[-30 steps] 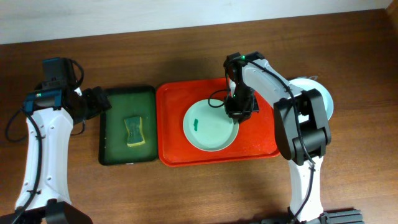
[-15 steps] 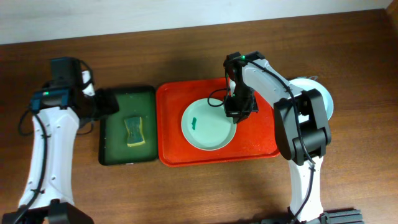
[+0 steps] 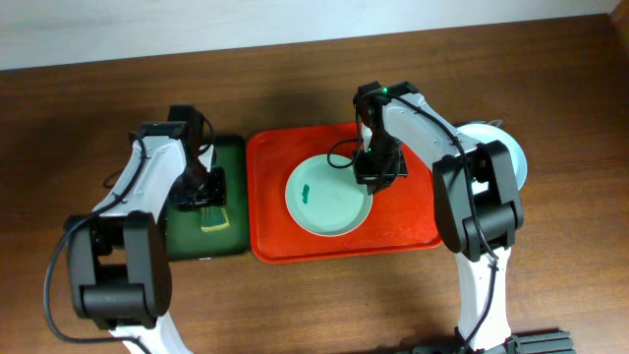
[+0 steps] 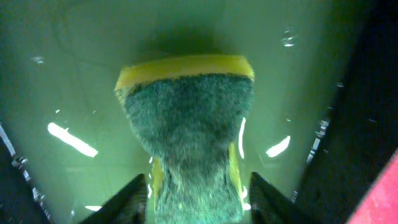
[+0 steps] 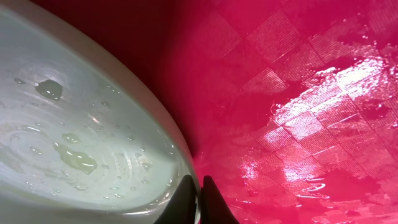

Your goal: Clean dirty plates on tray and stack at the side

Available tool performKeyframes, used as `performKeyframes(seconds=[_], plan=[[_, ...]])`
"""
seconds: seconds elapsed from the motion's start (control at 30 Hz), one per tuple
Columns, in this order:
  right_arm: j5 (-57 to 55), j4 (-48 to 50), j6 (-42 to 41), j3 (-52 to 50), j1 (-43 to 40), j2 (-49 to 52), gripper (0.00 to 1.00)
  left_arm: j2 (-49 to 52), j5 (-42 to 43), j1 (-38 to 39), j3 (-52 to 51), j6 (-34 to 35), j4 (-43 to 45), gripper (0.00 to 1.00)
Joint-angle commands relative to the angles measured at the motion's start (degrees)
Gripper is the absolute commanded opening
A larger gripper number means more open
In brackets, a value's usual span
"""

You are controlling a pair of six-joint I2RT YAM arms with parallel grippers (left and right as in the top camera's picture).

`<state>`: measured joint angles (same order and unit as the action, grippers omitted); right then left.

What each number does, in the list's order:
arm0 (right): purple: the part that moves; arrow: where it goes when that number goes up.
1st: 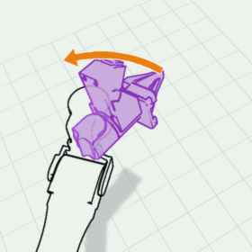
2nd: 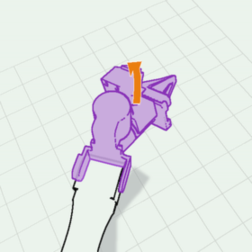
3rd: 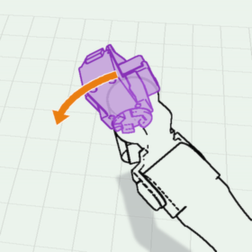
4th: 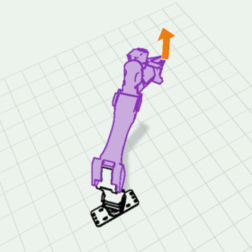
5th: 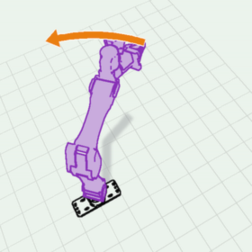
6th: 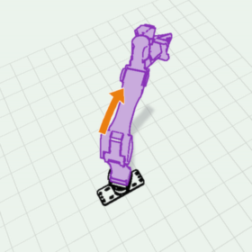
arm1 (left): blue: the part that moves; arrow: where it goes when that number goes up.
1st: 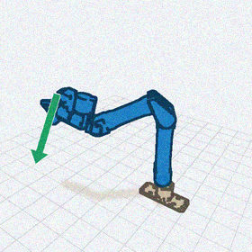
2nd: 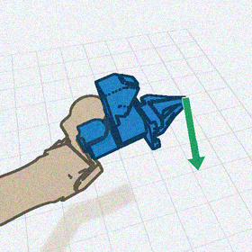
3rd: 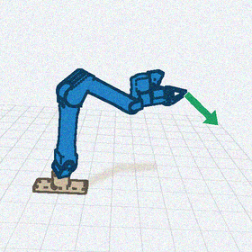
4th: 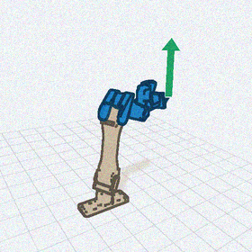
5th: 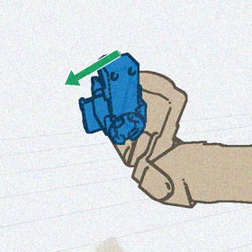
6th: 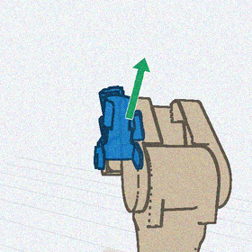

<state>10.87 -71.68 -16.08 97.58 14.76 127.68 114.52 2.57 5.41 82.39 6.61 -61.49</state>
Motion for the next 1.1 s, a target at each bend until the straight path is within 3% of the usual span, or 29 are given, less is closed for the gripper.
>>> performKeyframes(seconds=[0.0, 0.17, 0.2, 0.27, 0.53, 0.63, 0.67, 0.77, 0.87, 0.9, 0.97, 1.07], plan=[[0.1, 0.6, -0.3, -0.3, -0.1, -0.3, 0.04, 2.9, -0.4, 0.1, -0.1, -0.2, 0.0, 0.44], [0.1, 0.6, -0.3, -0.3, -0.1, -0.3, 0.04, 2.9, -0.4, 0.2, -1.0, 0.2, 2.9, 0.41], [0.1, 0.6, -0.3, -0.3, -0.1, -0.3, 0.04, 2.9, -0.4, 0.2, -1.9, 0.2, 3.8, 0.31], [0.8, 1.2, -0.6, -0.3, -0.1, -0.3, 0.04, 2.9, -0.4, 0.2, -2.2, 0.2, 4.7, 0.00], [6.8, 6.8, -2.0, -0.3, -1.3, -0.3, 0.06, -1.8, -0.4, 0.1, 0.6, 0.2, 4.7, 0.00], [6.7, 5.0, -1.9, -0.3, -1.7, -0.3, 0.60, -3.1, -0.9, 0.1, 0.6, 0.2, 4.7, 0.00], [6.7, 4.4, -1.3, -0.3, -1.7, -0.3, 0.62, -3.1, -1.1, 0.1, 0.6, 0.1, 4.7, 0.00], [6.7, 2.4, -0.5, -0.3, -1.7, -0.3, 0.52, -3.1, -3.5, 0.1, 1.3, 0.2, 3.7, 0.00], [6.7, 1.8, -0.5, -0.3, -1.6, -0.3, 0.54, -3.2, -3.7, 0.1, 2.9, 0.2, 2.3, 0.00], [6.7, 1.4, -0.5, -0.3, -1.6, -0.3, 0.48, -3.2, -3.7, 0.1, 2.9, 0.2, 2.3, 0.00], [6.7, 1.4, -0.5, -0.3, -1.6, -0.3, 0.07, -3.2, -3.7, 0.1, 2.9, 0.2, 2.3, 0.00], [6.7, 1.4, -0.5, -0.3, -1.6, -0.3, 0.06, -3.2, -3.7, 0.2, 2.9, 0.2, 2.3, 0.00]])
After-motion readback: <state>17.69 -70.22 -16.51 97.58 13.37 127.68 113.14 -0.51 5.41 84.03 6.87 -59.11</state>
